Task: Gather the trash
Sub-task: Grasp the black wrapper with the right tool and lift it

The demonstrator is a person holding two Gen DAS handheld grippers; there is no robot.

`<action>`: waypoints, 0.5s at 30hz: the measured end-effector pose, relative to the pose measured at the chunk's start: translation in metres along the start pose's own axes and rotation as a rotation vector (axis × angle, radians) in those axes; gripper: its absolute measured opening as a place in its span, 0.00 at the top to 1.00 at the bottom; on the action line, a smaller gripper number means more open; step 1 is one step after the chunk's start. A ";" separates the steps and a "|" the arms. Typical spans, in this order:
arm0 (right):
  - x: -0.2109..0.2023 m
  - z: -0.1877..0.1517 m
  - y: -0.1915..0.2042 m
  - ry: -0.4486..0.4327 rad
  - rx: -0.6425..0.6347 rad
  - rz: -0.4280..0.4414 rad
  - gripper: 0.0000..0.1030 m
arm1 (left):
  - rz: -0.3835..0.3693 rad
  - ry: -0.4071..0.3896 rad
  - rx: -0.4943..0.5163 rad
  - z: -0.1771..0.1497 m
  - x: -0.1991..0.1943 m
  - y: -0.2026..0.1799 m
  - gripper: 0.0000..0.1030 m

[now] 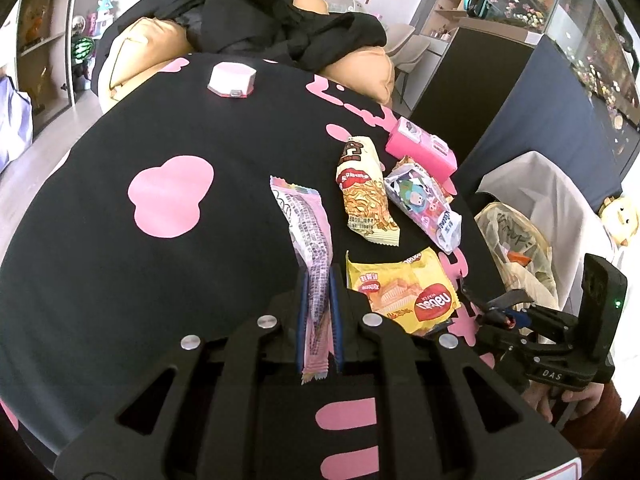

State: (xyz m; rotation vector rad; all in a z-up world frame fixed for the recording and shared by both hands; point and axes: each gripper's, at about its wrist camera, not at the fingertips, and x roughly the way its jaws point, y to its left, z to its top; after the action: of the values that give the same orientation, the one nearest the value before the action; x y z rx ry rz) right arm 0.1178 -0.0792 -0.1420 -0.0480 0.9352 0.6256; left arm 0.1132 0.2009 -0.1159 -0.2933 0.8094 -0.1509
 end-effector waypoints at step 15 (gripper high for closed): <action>-0.010 -0.012 0.039 -0.007 -0.151 0.034 0.33 | -0.003 -0.019 0.001 0.002 -0.007 -0.001 0.92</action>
State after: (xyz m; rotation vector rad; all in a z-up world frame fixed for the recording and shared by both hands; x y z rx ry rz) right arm 0.0845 -0.0559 -0.1335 -0.1645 0.8822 0.7268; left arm 0.1099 0.2019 -0.1089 -0.2950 0.7901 -0.1507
